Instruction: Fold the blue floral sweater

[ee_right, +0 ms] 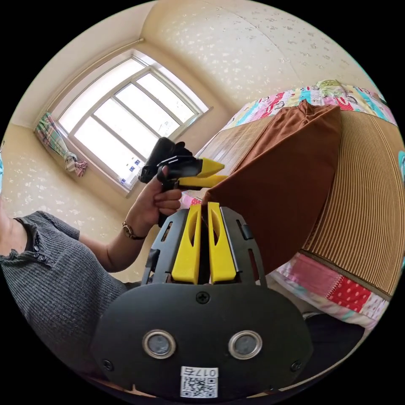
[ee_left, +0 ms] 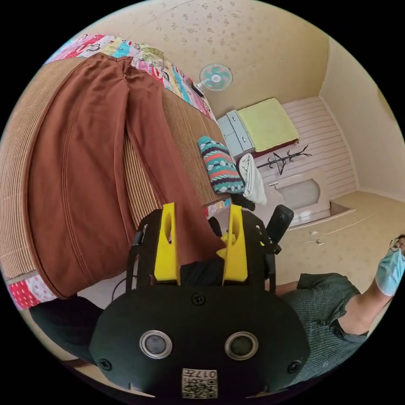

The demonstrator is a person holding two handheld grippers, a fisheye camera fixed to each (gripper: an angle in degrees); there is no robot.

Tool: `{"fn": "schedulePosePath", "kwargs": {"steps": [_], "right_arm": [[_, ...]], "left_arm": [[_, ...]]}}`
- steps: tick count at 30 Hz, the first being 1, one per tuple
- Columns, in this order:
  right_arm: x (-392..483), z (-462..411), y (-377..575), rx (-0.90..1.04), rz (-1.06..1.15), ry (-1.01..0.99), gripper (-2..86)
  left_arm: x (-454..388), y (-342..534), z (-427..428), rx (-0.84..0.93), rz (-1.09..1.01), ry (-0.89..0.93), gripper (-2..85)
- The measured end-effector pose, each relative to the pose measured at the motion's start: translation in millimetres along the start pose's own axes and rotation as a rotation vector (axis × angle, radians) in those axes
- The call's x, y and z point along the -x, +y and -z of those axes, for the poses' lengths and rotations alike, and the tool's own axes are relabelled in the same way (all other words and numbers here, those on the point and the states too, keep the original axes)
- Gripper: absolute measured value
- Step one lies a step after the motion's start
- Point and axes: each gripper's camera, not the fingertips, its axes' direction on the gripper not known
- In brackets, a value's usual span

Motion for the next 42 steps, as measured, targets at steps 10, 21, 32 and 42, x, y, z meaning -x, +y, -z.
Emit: {"fn": "schedulePosePath", "kwargs": {"steps": [10, 21, 32, 42], "right_arm": [[-124, 18, -15, 0.195, 0.058, 0.177, 7.3], [-475, -2, -312, -0.055, -0.318, 0.399, 19.0], [-545, -90, -395, -0.166, -0.442, 0.84, 3.0], [-335, -274, -460, -0.264, -0.024, 0.505, 2.3]], "left_arm": [[34, 29, -27, 0.01, 0.049, -0.052, -0.4], [23, 28, -58, 0.018, -0.03, 0.009, -0.7], [50, 53, 3, -0.089, -0.11, 0.142, -0.7], [102, 182, 165, -0.407, 0.127, -0.202, -0.5]]}}
